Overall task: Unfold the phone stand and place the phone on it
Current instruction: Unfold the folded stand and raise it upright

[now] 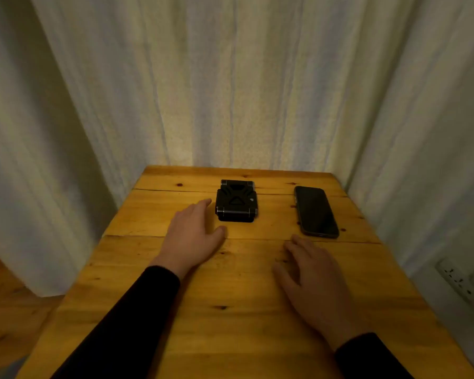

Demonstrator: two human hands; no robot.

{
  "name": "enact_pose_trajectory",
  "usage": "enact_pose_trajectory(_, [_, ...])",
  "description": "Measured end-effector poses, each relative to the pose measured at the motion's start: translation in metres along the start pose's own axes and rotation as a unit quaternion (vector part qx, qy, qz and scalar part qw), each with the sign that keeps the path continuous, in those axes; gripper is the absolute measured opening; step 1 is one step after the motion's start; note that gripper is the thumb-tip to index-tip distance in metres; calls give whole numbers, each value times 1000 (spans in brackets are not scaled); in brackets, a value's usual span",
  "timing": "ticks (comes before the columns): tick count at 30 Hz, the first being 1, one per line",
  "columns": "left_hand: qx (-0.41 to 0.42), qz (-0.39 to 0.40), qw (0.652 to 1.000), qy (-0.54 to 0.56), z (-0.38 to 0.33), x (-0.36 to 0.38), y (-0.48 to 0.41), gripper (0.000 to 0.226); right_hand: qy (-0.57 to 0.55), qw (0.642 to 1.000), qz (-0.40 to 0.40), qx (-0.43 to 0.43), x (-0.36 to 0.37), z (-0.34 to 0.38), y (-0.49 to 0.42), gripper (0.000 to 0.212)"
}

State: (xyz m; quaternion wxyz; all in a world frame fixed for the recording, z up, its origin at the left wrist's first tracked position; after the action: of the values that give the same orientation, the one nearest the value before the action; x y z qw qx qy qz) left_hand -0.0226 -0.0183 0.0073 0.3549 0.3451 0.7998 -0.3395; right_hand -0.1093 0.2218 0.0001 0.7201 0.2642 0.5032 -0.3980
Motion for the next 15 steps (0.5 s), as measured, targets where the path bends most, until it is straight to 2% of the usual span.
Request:
enact_pose_trajectory(5, [19,8,999,31,-3,6,-26,81,-8,1000,-6,-7,0,-1,-2,64])
enact_pose_trajectory(12, [29,60,998,-3,5,21,-45,89,-7,1000,-21,-8,3,-2,-3,61])
enact_pose_trajectory(15, [31,45,999,-5,7,24,-45,87,-7,1000,-27,-7,3,-2,-3,62])
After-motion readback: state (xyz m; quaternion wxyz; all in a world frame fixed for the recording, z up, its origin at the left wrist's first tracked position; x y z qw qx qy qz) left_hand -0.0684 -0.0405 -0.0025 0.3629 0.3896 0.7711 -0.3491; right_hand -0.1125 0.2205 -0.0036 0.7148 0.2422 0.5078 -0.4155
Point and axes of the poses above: each hand's wrist, its own y-axis away from the middle knuckle, its own x-axis out of the palm, z = x × y, the point moved 3 cm from there along -y, towards the middle knuckle, and after that the axes turned 6 degrees about x, right-handed, at the moved point
